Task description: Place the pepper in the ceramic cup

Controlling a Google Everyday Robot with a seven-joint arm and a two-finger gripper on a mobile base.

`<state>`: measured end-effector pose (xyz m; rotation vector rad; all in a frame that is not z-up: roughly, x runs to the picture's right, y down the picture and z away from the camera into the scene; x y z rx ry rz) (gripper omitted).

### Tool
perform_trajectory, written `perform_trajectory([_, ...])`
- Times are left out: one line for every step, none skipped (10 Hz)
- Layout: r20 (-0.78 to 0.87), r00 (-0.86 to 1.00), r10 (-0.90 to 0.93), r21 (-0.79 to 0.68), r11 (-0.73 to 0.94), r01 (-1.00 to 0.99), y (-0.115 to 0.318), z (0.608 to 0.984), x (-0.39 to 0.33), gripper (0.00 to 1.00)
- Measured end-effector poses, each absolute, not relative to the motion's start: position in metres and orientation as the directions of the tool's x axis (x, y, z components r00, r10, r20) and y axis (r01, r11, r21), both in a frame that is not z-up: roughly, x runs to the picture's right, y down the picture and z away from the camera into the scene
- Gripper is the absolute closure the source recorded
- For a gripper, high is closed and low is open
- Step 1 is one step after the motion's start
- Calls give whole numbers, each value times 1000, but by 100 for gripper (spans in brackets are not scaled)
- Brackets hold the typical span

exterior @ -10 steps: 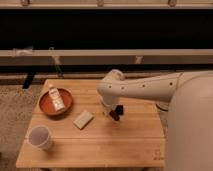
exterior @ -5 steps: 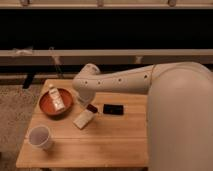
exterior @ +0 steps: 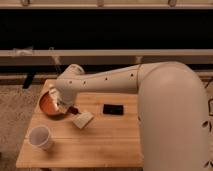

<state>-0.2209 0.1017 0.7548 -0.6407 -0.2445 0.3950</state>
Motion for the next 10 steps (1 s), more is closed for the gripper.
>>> perform_trajectory([112,893,435,-638,721,-271,106,748,-223,100])
perform_trajectory([114,892,438,-643,716,-270,109,745,-224,100])
perform_trajectory([115,891,439,-646,714,-269,111,741,-226,100])
perform_trajectory([116,891,439,-646,715,-267,112,737,-230,100])
perform_trajectory([116,891,438,-647,714,-266,112,737,-231,100])
perform_trajectory([115,891,440,-646,714,-269,112,737,-229,100])
perform_trajectory([113,890,441,-646,713,-272,111,737,-228,100])
perform_trajectory([115,891,440,-646,714,-270,111,737,-230,100])
perform_trajectory([116,891,439,-647,714,-268,112,737,-230,100])
perform_trajectory([116,891,439,-647,714,-268,112,737,-230,100])
